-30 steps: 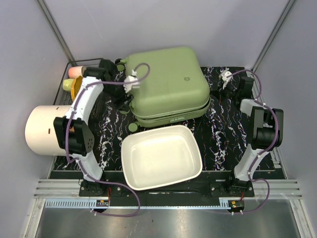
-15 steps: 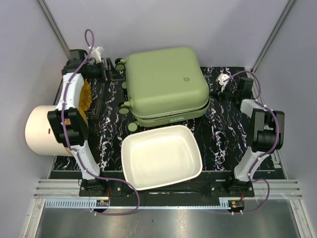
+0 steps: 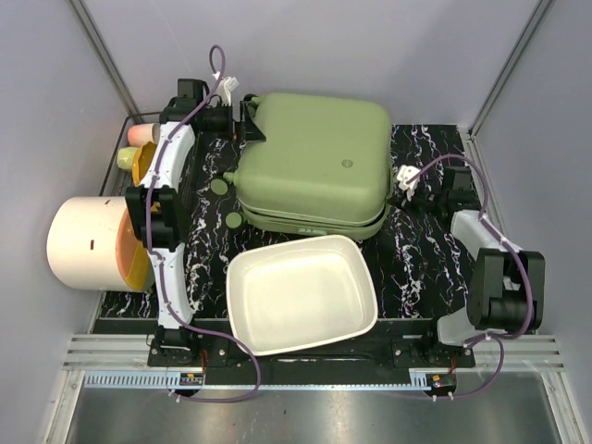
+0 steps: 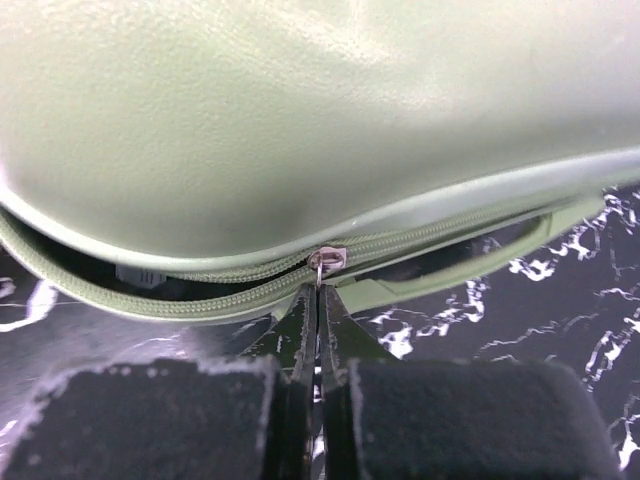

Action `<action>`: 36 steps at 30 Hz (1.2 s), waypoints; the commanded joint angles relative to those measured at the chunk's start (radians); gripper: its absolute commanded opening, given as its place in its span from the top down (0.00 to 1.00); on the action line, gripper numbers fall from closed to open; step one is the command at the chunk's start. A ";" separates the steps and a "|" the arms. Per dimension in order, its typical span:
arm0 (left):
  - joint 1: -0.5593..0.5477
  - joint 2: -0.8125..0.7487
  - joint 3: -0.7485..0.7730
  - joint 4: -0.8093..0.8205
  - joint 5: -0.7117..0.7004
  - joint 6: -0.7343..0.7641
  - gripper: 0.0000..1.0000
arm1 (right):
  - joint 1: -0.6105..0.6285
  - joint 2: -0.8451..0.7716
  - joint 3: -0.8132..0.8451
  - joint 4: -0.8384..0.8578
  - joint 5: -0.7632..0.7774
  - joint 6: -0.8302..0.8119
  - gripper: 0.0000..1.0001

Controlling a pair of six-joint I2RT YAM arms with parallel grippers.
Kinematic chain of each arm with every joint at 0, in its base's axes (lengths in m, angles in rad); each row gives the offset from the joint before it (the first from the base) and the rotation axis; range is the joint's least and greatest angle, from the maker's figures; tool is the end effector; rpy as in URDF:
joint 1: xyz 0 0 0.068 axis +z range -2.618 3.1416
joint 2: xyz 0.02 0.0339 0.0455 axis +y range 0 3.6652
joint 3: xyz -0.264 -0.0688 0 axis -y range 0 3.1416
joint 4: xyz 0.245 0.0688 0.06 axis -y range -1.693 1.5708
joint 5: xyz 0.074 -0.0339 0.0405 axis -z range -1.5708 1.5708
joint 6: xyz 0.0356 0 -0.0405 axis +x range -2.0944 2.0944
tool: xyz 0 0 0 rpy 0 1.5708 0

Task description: Open, take out, and arrange the luggage

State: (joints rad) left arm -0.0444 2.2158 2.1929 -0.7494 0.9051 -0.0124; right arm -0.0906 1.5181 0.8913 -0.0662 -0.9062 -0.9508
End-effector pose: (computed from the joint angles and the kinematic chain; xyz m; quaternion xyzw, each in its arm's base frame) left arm 0.4921 -0.0499 0.3119 0.1832 0.8258 -0.4126 0.3380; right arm 0.3148 -0.0005 0.2207 -0.5084 0.6622 0.1537 0.5286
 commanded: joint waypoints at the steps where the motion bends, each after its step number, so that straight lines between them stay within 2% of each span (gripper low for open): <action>1: -0.172 0.111 0.059 -0.010 0.003 0.149 0.03 | 0.146 -0.096 -0.090 -0.136 -0.163 0.029 1.00; 5: -0.204 0.114 0.114 0.076 -0.054 0.152 0.01 | 0.147 -0.125 -0.101 -0.113 -0.088 0.086 1.00; 9: -0.131 0.039 0.123 0.154 -0.133 0.115 0.01 | 0.120 -0.105 -0.058 -0.107 0.013 0.113 1.00; 12: -0.066 -0.069 0.070 0.162 -0.132 0.112 0.01 | 0.097 -0.073 -0.016 -0.080 0.047 0.126 1.00; 17: -0.023 -0.292 -0.148 0.087 -0.160 0.195 0.01 | 0.025 -0.003 0.078 -0.006 0.089 0.156 1.00; 20: 0.030 -0.356 -0.242 0.050 -0.158 0.149 0.01 | 0.000 0.037 0.127 0.026 0.114 0.171 1.00; 23: 0.133 -0.399 -0.286 0.016 -0.137 0.063 0.01 | -0.004 0.089 0.172 0.092 0.160 0.208 1.00; 26: 0.185 -0.483 -0.409 0.039 -0.086 -0.019 0.01 | -0.011 0.158 0.231 0.104 0.190 0.243 1.00; 28: 0.199 -0.539 -0.553 0.077 -0.084 -0.070 0.01 | -0.014 0.195 0.268 0.127 0.207 0.259 1.00; 31: 0.204 -0.651 -0.726 0.201 -0.081 -0.112 0.01 | -0.026 0.272 0.328 0.207 0.231 0.309 1.00; 34: 0.204 -0.651 -0.788 0.223 -0.058 -0.133 0.01 | -0.057 0.361 0.437 0.236 0.205 0.374 1.00; 36: 0.202 -0.625 -0.786 0.214 -0.041 -0.117 0.01 | -0.078 0.415 0.495 0.273 0.130 0.385 1.00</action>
State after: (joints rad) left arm 0.1646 1.6024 1.4158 -0.6323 0.8021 -0.0921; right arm -0.1249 1.8599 1.2499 0.0330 -0.7517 -0.6399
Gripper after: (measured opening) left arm 0.991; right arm 0.006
